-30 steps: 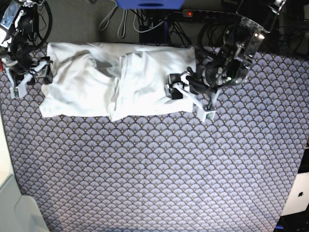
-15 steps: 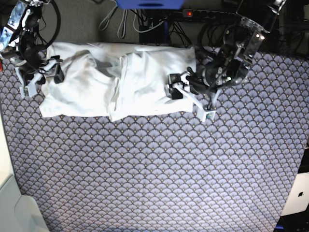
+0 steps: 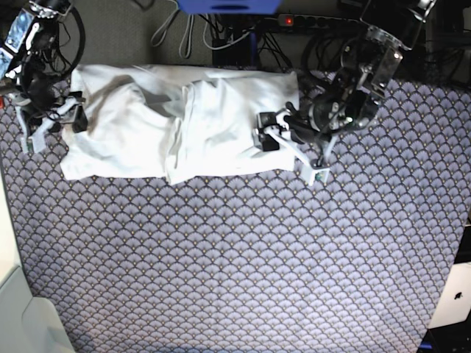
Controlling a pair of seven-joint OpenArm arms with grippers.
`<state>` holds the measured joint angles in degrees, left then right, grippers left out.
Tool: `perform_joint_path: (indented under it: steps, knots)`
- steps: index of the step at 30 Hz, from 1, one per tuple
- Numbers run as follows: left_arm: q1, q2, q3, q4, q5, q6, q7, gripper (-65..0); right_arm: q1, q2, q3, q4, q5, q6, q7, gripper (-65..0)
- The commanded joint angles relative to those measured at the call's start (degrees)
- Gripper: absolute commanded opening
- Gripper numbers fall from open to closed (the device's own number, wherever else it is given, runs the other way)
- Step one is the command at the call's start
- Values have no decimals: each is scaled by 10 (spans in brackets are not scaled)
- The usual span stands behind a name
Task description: Fold the T-shirt properly
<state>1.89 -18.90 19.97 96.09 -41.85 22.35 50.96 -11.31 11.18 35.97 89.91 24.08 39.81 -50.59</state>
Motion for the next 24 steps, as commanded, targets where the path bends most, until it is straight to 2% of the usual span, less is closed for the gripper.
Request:
perform_joint_path:
  steps: [1,24]
  knots:
    - [-3,-3,-1,5,0,6,10,-154,3,11,6,6,7,2,10,-220]
    - [-3,-4,-1,5,-1,6,10,-154,-2,-1,3,-42,7,2,10,-223]
